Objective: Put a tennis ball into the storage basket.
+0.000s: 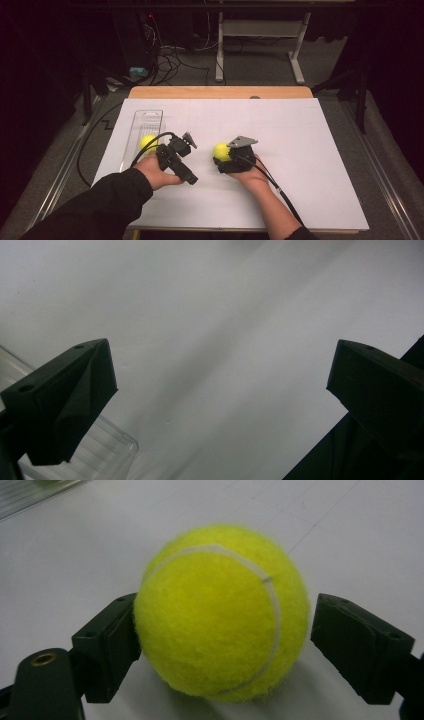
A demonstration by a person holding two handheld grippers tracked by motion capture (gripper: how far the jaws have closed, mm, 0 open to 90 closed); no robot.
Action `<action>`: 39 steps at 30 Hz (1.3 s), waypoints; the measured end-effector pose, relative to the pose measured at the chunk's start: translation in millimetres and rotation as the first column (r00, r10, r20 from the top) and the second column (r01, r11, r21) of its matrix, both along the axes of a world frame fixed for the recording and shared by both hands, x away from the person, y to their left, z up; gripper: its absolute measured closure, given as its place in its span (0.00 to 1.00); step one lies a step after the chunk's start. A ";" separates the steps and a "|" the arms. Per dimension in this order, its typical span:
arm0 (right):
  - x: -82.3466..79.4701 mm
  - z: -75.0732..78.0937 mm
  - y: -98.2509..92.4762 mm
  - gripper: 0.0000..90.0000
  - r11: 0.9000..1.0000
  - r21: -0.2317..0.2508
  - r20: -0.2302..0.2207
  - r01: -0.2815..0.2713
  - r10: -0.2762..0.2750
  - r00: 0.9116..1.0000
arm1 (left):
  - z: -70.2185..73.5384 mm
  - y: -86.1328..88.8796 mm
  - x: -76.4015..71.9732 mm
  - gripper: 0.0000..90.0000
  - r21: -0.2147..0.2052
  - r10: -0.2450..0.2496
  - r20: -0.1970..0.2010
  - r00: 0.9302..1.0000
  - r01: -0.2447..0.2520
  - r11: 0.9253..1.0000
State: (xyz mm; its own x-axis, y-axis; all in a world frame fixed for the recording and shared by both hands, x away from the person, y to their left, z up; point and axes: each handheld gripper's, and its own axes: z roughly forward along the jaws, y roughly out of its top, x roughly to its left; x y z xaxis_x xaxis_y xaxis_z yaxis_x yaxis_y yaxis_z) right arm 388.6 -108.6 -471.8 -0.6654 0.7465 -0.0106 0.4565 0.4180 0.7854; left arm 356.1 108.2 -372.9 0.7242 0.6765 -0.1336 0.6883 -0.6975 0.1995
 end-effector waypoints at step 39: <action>-94.3 9.6 -59.1 0.30 0.995 0.087 0.135 -0.040 0.028 0.991 | 2.2 -11.8 -0.9 0.01 0.006 -0.006 -0.004 1.000 0.006 1.000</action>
State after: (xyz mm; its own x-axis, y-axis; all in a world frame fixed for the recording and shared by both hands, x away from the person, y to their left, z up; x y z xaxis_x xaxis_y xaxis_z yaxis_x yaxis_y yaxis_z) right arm 294.3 -167.7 -462.2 -0.6872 0.7256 -0.0349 0.3323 0.3567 0.8731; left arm 355.2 96.4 -370.7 0.7278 0.6729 -0.1323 0.6848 -0.7030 0.1920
